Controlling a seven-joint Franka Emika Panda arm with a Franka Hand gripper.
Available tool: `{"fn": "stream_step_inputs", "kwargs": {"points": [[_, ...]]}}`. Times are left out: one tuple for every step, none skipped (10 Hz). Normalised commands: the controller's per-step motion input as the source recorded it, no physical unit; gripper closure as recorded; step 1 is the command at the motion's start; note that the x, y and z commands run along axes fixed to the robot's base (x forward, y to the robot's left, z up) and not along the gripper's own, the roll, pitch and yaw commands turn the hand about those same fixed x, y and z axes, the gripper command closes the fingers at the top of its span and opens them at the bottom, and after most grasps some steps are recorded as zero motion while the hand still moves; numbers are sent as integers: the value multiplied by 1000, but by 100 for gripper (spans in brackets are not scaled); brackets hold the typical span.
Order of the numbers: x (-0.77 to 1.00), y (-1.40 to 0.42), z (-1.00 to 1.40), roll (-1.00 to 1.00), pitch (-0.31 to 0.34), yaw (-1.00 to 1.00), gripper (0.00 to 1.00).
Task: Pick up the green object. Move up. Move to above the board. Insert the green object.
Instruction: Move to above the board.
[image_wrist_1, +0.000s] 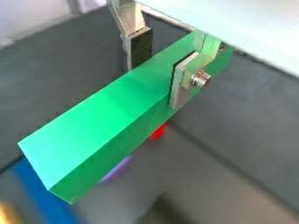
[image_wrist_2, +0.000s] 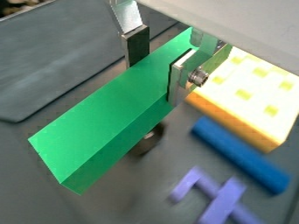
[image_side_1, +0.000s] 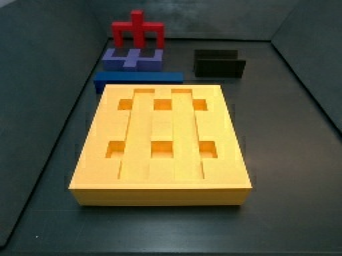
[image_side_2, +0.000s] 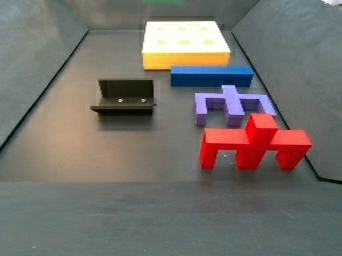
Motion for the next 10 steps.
{"fn": "stream_step_inputs", "kwargs": {"points": [[-239, -1400, 161, 87, 61, -18, 100], [-241, -1400, 159, 48, 30, -6, 100], [-239, -1400, 166, 31, 24, 2, 100], [-236, -1400, 168, 16, 26, 10, 100], [-236, -1400, 168, 3, 15, 5, 100], [-240, -1400, 171, 3, 14, 9, 100], [-245, -1400, 182, -5, 13, 7, 100], [-238, -1400, 185, -13, 12, 1, 100], [-224, -1400, 208, 10, 29, 9, 100], [-63, -556, 116, 10, 61, 12, 100]]}}
